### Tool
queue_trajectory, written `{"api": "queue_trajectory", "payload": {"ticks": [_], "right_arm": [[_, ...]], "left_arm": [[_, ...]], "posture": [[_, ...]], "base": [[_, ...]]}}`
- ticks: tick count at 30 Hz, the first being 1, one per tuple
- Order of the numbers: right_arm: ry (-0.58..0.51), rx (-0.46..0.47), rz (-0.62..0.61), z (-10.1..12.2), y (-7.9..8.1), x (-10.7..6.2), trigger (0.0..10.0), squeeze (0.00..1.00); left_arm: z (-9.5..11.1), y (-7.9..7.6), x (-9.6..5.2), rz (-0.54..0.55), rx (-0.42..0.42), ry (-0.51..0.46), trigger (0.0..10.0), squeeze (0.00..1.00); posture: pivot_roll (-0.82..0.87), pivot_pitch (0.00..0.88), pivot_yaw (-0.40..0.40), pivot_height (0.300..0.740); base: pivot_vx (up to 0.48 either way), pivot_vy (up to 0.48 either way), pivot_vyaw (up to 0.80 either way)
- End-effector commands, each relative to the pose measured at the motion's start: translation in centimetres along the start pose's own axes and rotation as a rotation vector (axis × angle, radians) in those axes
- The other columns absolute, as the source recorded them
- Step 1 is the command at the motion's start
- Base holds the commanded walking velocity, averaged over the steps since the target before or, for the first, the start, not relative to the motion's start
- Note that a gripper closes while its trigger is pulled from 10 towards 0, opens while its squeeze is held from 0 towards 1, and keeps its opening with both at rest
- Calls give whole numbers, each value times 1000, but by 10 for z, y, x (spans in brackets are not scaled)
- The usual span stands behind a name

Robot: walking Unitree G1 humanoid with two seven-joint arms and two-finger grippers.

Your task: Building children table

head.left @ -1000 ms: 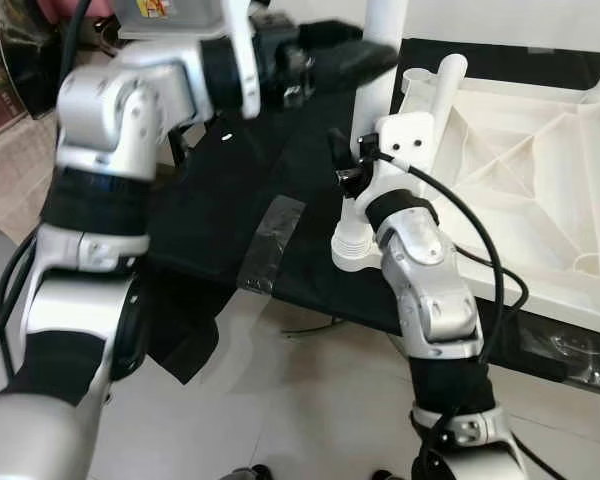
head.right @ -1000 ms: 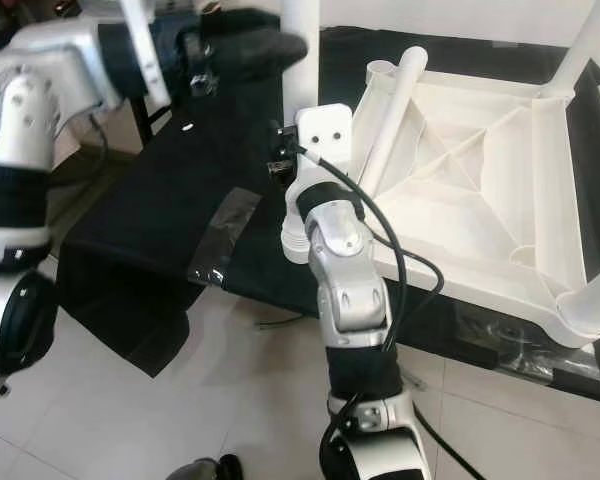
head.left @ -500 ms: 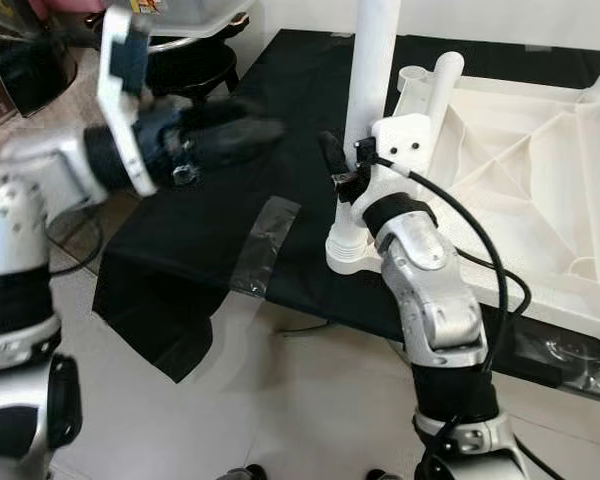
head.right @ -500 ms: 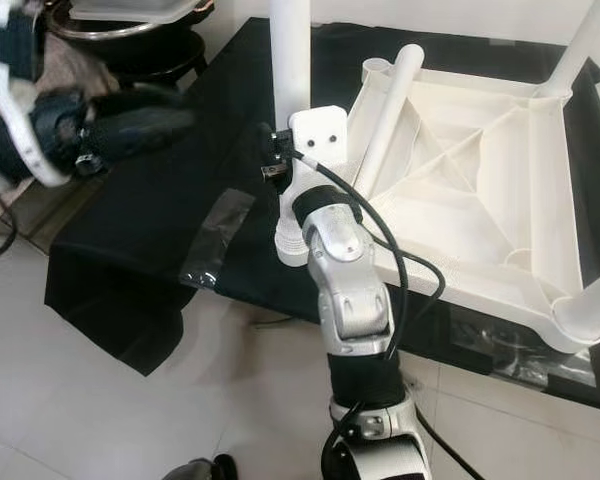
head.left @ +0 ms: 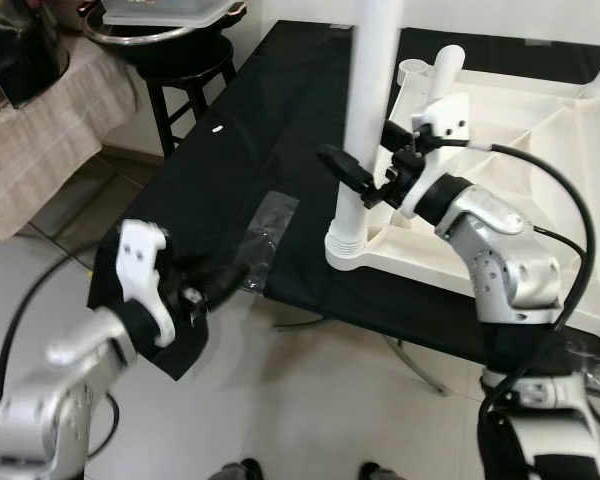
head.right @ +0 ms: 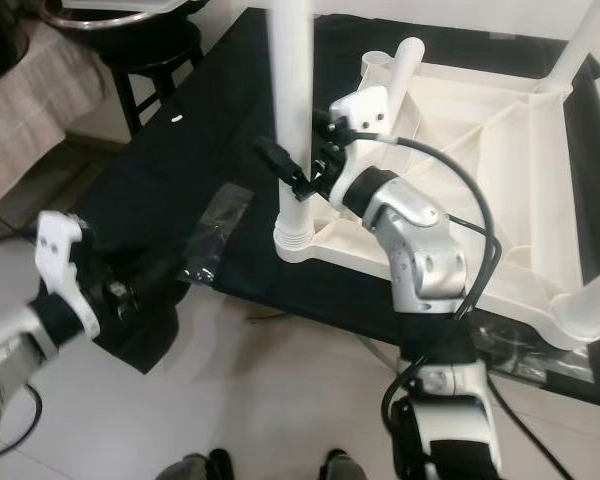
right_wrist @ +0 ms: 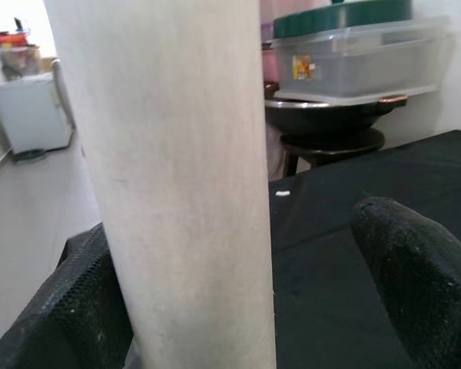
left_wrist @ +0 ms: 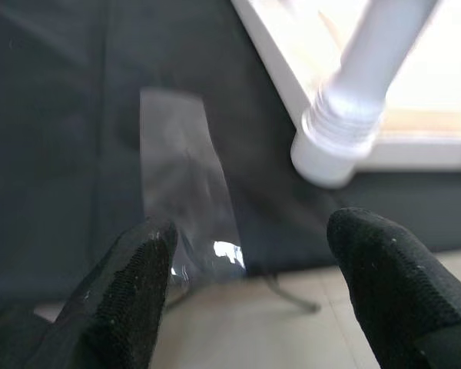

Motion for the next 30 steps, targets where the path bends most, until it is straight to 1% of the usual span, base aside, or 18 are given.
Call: {"api": "queue_trajectory", "payload": {"ticks": [1,2,3,4,5,6,7,8,12,14,15,16,17,18,19,20,24,30], "right_arm": [[-24,9,89,2,3,4,10000,0],[-24,9,89,2,3,4,10000,0],[-23,15,133,3,2,5,10000,0],[-35,34,220,6,4,8,10000,0],[-35,34,220,6,4,8,10000,0],[-43,68,294,8,5,9,10000,0],[-53,85,364,10,6,9,10000,0],[-53,88,408,10,6,10,10000,0],[-41,104,458,8,4,13,10000,0],[-7,115,527,0,7,17,10000,0],[-7,115,527,0,7,17,10000,0],[3,122,572,-2,9,16,7294,0],[3,122,572,-2,9,16,7294,0],[12,126,606,-3,10,15,2196,0],[12,126,606,-3,10,15,2196,0],[16,133,632,-3,10,14,0,0],[26,130,677,-1,8,10,0,0],[38,104,685,-2,3,9,0,0]], "left_arm": [[-7,-6,-6,39,10,1,10000,0],[-7,-6,-6,39,10,1,10000,0],[-17,-9,-10,65,1,20,10000,0],[-25,-11,-14,100,6,22,10000,0],[-25,-11,-14,100,6,22,10000,0],[-29,-13,-17,124,13,21,10000,0],[-28,-12,-19,158,33,1,10000,0],[-26,-12,-19,176,57,-12,10000,0],[-25,-14,-18,191,87,-29,10000,0],[-24,-24,-18,168,127,-43,10000,0],[-24,-24,-18,168,127,-43,10000,0],[-24,-27,-19,159,136,-51,10000,0],[-24,-27,-19,159,136,-51,10000,0],[-23,-30,-19,151,143,-59,10000,0],[-23,-30,-19,151,143,-59,10000,0],[-23,-32,-20,147,145,-64,10000,0],[-23,-35,-20,139,152,-76,10000,0],[-25,-37,-18,131,160,-86,10000,0]], "posture": [[15,254,12,740],[15,254,12,740],[15,254,12,740],[21,267,9,740],[21,267,9,740],[21,267,9,740],[31,276,5,740],[31,276,5,740],[36,280,2,740],[49,295,-4,740],[49,295,-4,740],[52,301,-5,740],[52,301,-5,740],[54,305,-9,740],[54,305,-9,740],[55,307,-12,740],[54,312,-15,740],[40,311,-11,740]], "base": [[0,0,0],[0,0,0],[0,0,0],[0,0,0],[0,0,0],[0,0,0],[0,0,0],[0,0,0],[0,0,0],[0,0,0],[0,0,0],[0,0,0],[0,0,0],[0,0,0],[0,0,0],[0,0,0],[0,0,0],[0,0,0]]}}
Point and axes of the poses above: a point about 5 cm out from each wrist's last joint towards the gripper, its own x axis pointing out of the wrist towards the gripper, its own z axis along the axis of the wrist's last joint, y = z × x, the point moved 3 cm from there along x, pointing out of the wrist towards the gripper, and after that the axes turned 5 degrees about -x, right-handed, at the moved point
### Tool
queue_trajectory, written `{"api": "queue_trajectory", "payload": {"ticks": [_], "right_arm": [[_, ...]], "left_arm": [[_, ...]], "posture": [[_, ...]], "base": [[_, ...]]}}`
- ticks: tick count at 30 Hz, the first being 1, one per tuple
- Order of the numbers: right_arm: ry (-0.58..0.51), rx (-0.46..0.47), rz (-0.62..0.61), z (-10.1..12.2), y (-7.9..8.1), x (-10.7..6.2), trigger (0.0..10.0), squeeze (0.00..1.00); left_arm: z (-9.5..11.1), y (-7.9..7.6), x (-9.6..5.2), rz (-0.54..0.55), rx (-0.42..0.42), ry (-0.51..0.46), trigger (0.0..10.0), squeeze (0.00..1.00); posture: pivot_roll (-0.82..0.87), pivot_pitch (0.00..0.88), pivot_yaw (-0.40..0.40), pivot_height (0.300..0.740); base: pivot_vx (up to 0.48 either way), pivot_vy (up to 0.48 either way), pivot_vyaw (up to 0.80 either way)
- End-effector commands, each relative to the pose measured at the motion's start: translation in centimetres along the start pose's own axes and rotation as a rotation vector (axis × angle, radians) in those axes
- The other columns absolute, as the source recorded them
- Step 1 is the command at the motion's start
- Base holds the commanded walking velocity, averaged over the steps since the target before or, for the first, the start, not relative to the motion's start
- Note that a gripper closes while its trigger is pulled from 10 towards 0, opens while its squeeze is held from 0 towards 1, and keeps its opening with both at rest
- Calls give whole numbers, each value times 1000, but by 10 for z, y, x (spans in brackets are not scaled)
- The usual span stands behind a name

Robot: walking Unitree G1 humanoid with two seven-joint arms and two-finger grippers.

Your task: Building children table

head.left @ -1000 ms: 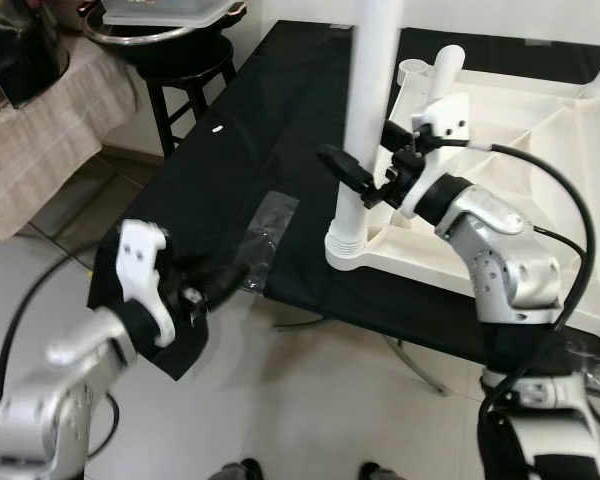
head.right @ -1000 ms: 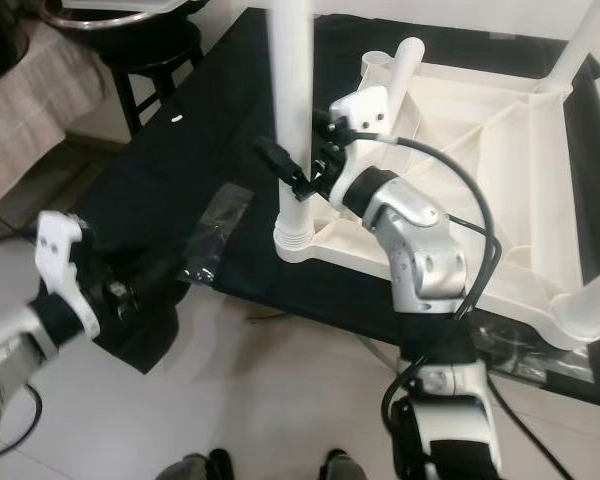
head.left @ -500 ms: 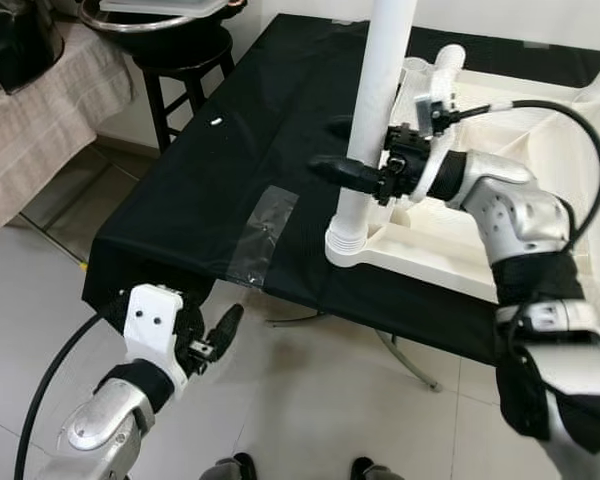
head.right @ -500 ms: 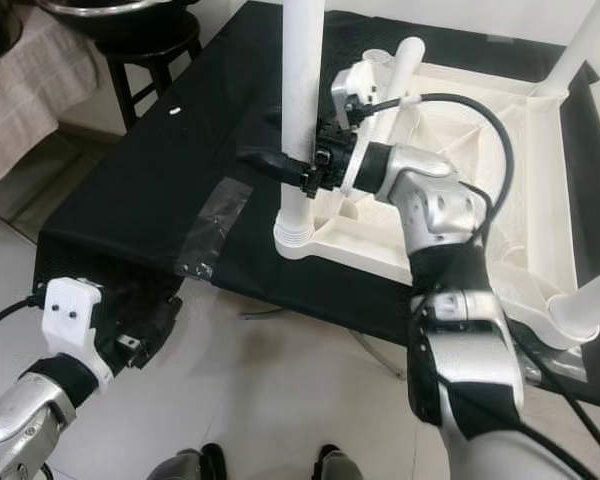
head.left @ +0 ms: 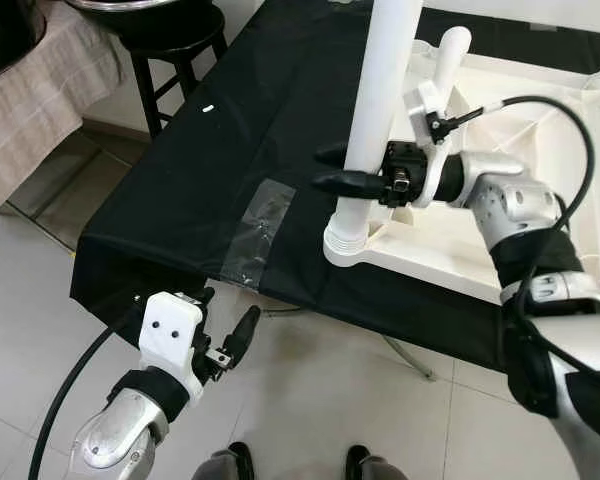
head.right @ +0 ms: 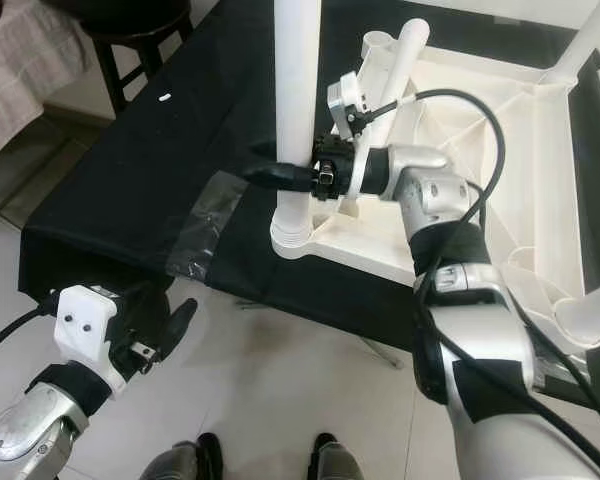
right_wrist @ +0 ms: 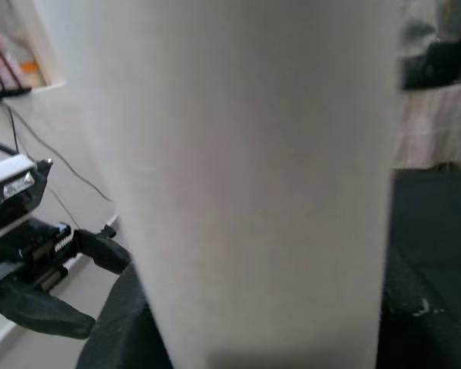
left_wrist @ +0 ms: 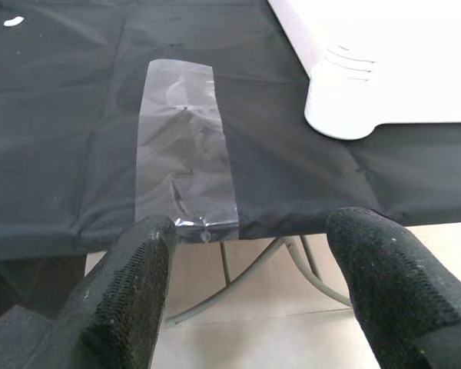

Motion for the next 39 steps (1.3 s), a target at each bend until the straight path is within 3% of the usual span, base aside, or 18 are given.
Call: {"api": "queue_trajectory", "payload": {"ticks": [1,6,7,8,9,13,14,15,16,18,28,29,30,31,32,36,38,39], "right_arm": [[21,42,31,-9,3,-1,0,0],[66,8,-77,-17,-1,-10,0,0],[94,11,-191,-29,4,-11,0,0],[94,11,-191,-29,4,-11,0,0],[153,18,-387,-49,20,-9,0,0],[178,18,-463,-56,27,-7,0,0],[254,57,-691,-79,39,3,0,0],[319,106,-861,-98,62,8,0,0],[319,106,-861,-98,62,8,0,0],[307,174,-1101,-100,70,12,0,0],[229,180,-1119,-92,55,26,0,0],[230,165,-1116,-89,56,25,10000,0],[241,153,-1099,-87,57,25,10000,0],[233,143,-1102,-82,59,24,10000,784],[222,139,-1078,-78,61,25,10000,1000],[149,146,-1023,-66,55,23,10000,1000],[110,121,-947,-57,50,24,10000,1000],[82,139,-845,-54,50,27,10000,1000]], "left_arm": [[-4,-1,-3,-4,7,15,10000,0],[-6,0,-2,-2,8,13,10000,0],[-7,0,-2,1,8,12,10000,0],[-7,0,-2,1,8,12,10000,0],[-8,2,-2,5,8,11,10000,0],[-8,2,-2,6,9,10,10000,0],[-9,4,-2,9,14,11,10000,0],[-9,6,0,12,17,9,10000,0],[-9,6,0,12,17,9,10000,0],[-10,7,4,4,23,10,10000,0],[-14,10,9,17,21,4,10000,0],[-14,11,10,21,23,1,10000,0],[-14,12,10,23,24,-1,10000,0],[-14,12,11,24,24,-2,10000,0],[-14,12,11,23,24,-2,10000,0],[-15,12,11,19,23,-2,10000,0],[-15,11,10,18,23,-2,10000,0],[-16,11,10,17,23,-2,10000,0]], "posture": [[40,311,-11,740],[25,309,-11,740],[-2,310,-25,740],[-2,310,-25,740],[-3,309,-23,740],[-3,309,-23,740],[-16,309,-15,740],[-22,314,-6,740],[-22,314,-6,740],[-22,290,10,740],[-18,264,4,740],[-23,262,7,740],[-23,262,7,740],[-22,260,7,740],[-19,258,8,740],[-19,258,8,740],[-19,256,8,740],[-19,256,8,740]], "base": [[0,0,0],[0,0,0],[0,0,0],[0,0,0],[0,0,0],[0,0,0],[0,0,0],[0,0,0],[0,0,0],[0,0,0],[0,0,0],[0,0,0],[0,0,0],[0,0,0],[0,0,0],[0,0,0],[0,0,0],[0,0,0]]}}
Point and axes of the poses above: a point about 5 cm out from each wrist's last joint towards the gripper, its own x axis pointing out of the wrist towards the gripper, its own z axis along the axis of the wrist's last joint, y = z × x, the point moved 3 cm from there along x, pointing out of the wrist towards the gripper, and after that the axes turned 5 degrees about -x, right-handed, at the moved point
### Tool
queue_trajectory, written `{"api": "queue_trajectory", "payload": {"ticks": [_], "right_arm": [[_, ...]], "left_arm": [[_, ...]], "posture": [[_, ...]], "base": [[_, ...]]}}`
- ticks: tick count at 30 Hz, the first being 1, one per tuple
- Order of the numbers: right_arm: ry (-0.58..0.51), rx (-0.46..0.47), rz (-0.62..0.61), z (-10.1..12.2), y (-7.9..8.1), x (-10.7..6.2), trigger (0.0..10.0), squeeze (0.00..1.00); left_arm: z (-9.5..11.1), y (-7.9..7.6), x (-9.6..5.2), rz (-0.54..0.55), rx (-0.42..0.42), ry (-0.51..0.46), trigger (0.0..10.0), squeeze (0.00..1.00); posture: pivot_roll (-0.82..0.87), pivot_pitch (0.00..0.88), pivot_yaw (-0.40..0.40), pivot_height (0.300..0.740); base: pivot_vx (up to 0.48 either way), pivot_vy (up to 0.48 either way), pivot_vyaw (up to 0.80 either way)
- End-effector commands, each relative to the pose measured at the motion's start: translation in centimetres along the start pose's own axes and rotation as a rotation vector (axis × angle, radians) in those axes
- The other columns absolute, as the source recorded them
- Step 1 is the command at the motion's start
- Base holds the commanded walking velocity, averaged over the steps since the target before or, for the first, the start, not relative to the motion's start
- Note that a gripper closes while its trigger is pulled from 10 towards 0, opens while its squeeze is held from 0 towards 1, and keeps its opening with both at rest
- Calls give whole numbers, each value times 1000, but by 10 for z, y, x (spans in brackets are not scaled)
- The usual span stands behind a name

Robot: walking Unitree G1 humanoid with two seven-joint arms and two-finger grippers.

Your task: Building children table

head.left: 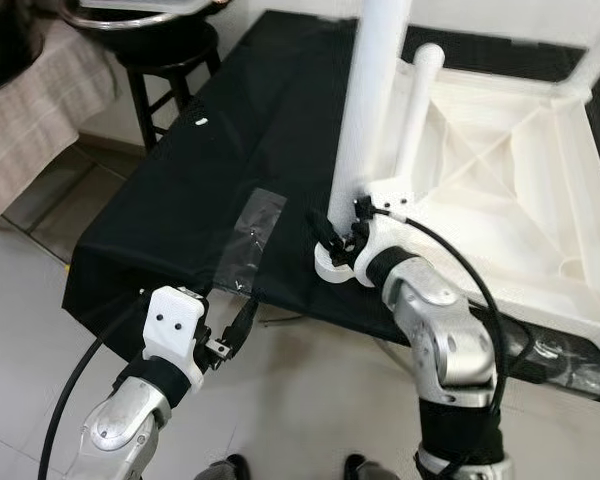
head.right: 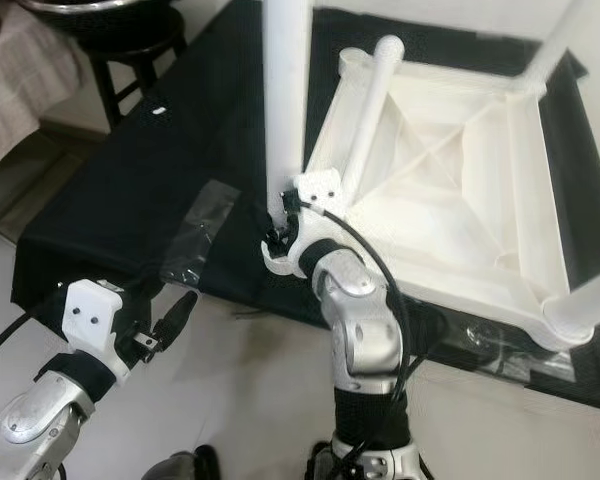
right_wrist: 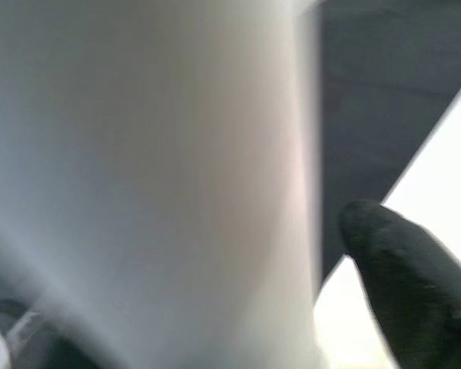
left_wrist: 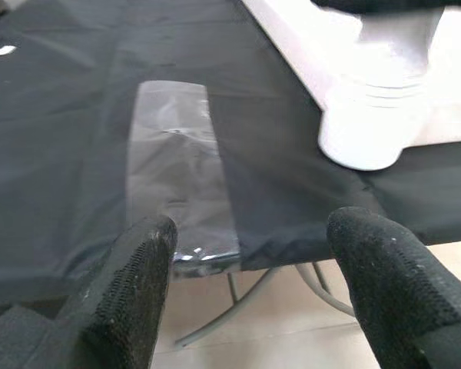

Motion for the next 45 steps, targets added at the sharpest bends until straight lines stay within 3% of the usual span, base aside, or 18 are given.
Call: {"api": "queue_trajectory", "payload": {"ticks": [1,2,3,4,5,6,17,23,24,25,26,33,38,40,42,43,44,45], "right_arm": [[-34,49,148,2,7,0,10000,1000],[-34,49,148,2,7,0,10000,1000],[-50,37,222,4,7,-1,10000,859],[-62,32,317,5,10,-2,10000,506],[-62,32,317,5,10,-2,10000,506],[-83,9,395,8,9,-3,10000,0],[-145,-21,710,37,-21,8,10000,0],[-101,-75,868,43,-26,7,9608,0],[-83,-84,887,43,-28,7,6235,0],[-68,-98,901,42,-29,7,4667,0],[-59,-109,913,41,-31,8,0,0],[-52,-129,951,43,-37,8,0,0],[-62,-146,899,39,-42,8,0,0],[-72,-165,795,31,-47,5,0,0],[-72,-165,795,31,-47,5,0,0],[-101,-151,544,18,-46,7,0,0],[-101,-151,544,18,-46,7,0,0],[-115,-149,441,13,-45,7,0,0]], "left_arm": [[-4,0,-3,1,6,13,10000,0],[-4,0,-3,1,6,13,10000,0],[-4,0,-3,0,5,12,10000,0],[-4,-1,-4,-2,5,12,10000,0],[-4,-1,-4,-2,5,12,10000,0],[-4,-2,-4,-3,4,12,10000,0],[-2,-8,-11,-2,3,6,10000,0],[0,-9,-12,3,5,1,10000,0],[0,-9,-12,4,6,1,10000,0],[0,-9,-12,5,6,0,10000,0],[0,-9,-12,5,6,0,10000,0],[1,-8,-11,18,8,-9,10000,0],[1,-8,-10,19,8,-10,10000,0],[0,-8,-9,18,8,-11,10000,0],[0,-8,-9,18,8,-11,10000,0],[0,-6,-7,19,10,-12,10000,0],[0,-6,-7,19,10,-12,10000,0],[0,-5,-6,20,10,-13,10000,0]], "posture": [[-23,254,7,740],[-23,254,7,740],[-16,254,7,740],[-5,255,6,740],[-5,255,6,740],[0,253,6,740],[28,264,0,740],[38,272,-11,740],[38,272,-11,740],[38,271,-12,740],[38,271,-12,740],[34,270,-17,740],[26,265,-19,740],[13,264,-23,740],[13,264,-23,740],[-10,264,-32,740],[-10,264,-32,740],[-10,264,-32,740]], "base": [[0,0,0],[0,0,0],[0,0,0],[0,0,0],[0,0,0],[0,0,0],[0,0,0],[0,0,0],[0,0,0],[0,0,0],[0,0,0],[0,0,0],[0,0,0],[0,0,0],[0,0,0],[0,0,0],[0,0,0],[0,0,0]]}}
Point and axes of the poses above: a point about 5 cm out from each wrist's last joint towards the gripper, its own x axis pointing out of the wrist towards the gripper, its own z axis along the axis of the wrist's last joint, y = z × x, the point moved 3 cm from there along x, pointing out of the wrist towards the gripper, and after that the axes turned 5 degrees about -x, right-handed, at the moved point
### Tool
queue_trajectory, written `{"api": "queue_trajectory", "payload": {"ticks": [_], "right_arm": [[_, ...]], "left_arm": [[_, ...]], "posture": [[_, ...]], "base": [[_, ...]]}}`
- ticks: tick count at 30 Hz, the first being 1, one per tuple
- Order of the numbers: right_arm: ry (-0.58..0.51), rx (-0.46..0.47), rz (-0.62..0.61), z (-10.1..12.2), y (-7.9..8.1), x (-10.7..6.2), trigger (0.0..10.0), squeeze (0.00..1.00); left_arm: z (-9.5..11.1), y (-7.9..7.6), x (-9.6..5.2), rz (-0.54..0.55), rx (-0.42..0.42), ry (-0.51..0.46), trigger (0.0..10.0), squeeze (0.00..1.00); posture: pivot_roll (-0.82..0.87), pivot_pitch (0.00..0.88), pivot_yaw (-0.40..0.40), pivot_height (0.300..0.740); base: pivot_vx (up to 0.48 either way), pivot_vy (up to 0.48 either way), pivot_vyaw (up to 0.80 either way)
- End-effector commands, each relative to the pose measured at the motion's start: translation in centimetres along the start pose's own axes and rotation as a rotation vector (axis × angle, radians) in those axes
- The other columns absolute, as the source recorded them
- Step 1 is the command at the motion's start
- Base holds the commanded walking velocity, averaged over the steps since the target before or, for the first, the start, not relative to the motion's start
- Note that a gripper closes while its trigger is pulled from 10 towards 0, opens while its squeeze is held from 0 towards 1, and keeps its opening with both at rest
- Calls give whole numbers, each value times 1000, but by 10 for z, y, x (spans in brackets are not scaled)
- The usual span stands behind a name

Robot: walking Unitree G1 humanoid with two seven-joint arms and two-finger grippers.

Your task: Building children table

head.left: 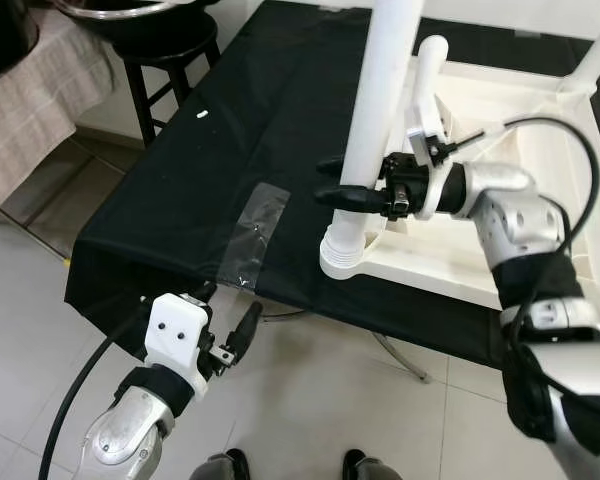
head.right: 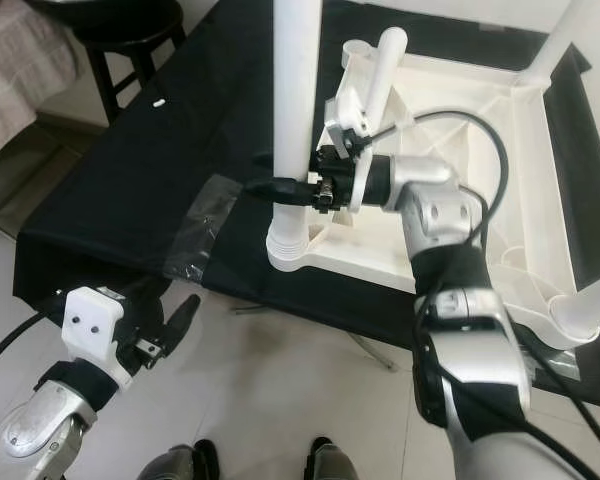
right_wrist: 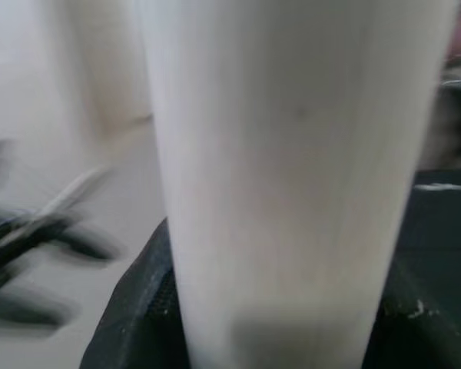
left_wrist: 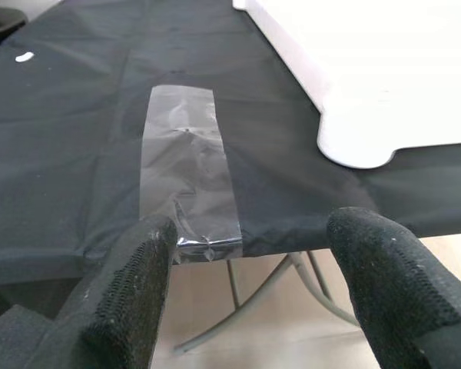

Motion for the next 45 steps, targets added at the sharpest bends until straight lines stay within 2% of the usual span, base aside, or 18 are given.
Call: {"api": "queue_trajectory", "payload": {"ticks": [1,3,4,5,7,9,15,16,17,21,22,28,31,32,33,34,44,45], "right_arm": [[85,-35,-477,-24,-10,-5,0,0],[85,-35,-477,-24,-10,-5,0,0],[149,-1,-692,-42,11,-8,0,0],[149,-1,-692,-42,11,-8,0,0],[236,21,-886,-61,61,-5,0,0],[242,64,-890,-66,75,0,0,0],[208,42,-866,-62,71,13,0,0],[208,40,-879,-60,70,14,2588,0],[211,38,-891,-59,69,13,10000,0],[201,40,-853,-55,71,15,10000,0],[161,56,-756,-51,71,20,10000,1000],[86,57,-550,-38,55,18,10000,1000],[110,74,-262,-45,45,11,10000,1000],[114,72,-211,-44,38,10,10000,263],[114,72,-211,-44,38,10,10000,263],[115,69,-191,-42,34,9,10000,0],[89,95,-9,-22,-1,2,10000,0],[75,106,4,-20,-3,2,3529,0]], "left_arm": [[-4,3,0,8,7,11,10000,0],[-4,3,0,8,7,11,10000,0],[-5,4,0,11,11,11,10000,0],[-5,4,0,11,11,11,10000,0],[-5,7,4,16,18,5,10000,0],[-5,7,5,17,20,3,10000,0],[-6,6,9,20,20,-7,10000,0],[-7,6,10,24,18,-9,10000,0],[-7,7,11,28,17,-10,10000,0],[-6,6,14,25,19,-14,10000,0],[-5,3,16,12,23,-17,10000,0],[-4,2,20,-6,28,-19,10000,0],[-5,2,19,2,12,-19,10000,0],[-5,2,20,5,12,-22,10000,0],[-5,2,20,5,12,-22,10000,0],[-5,3,21,6,13,-24,10000,0],[-11,10,15,46,5,-4,10000,0],[-11,9,15,44,5,-5,10000,0]], "posture": [[-15,264,-36,740],[-15,264,-36,740],[-31,259,-36,740],[-31,259,-36,740],[-47,244,-28,740],[-47,244,-28,740],[-60,224,-42,740],[-58,224,-43,740],[-57,224,-44,740],[-60,224,-41,740],[-63,226,-37,740],[-54,223,-34,740],[-44,217,-39,740],[-42,217,-43,740],[-42,217,-43,740],[-40,216,-44,740],[-15,207,-43,740],[-15,208,-45,740]], "base": [[0,0,0],[0,0,0],[0,0,0],[0,0,0],[0,0,0],[0,0,0],[0,0,0],[0,0,0],[0,0,0],[0,0,0],[0,0,0],[0,0,0],[0,0,0],[0,0,0],[0,0,0],[0,0,0],[0,0,0],[0,0,0]]}}
Point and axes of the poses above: a point about 5 cm out from each wrist's last joint towards the gripper, its own x axis pointing out of the wrist towards the gripper, its own z axis along the axis of the wrist's last joint, y = z × x, the point moved 3 cm from there along x, pointing out of the wrist towards the gripper, and after that the axes turned 5 degrees about -x, right-handed, at the moved point
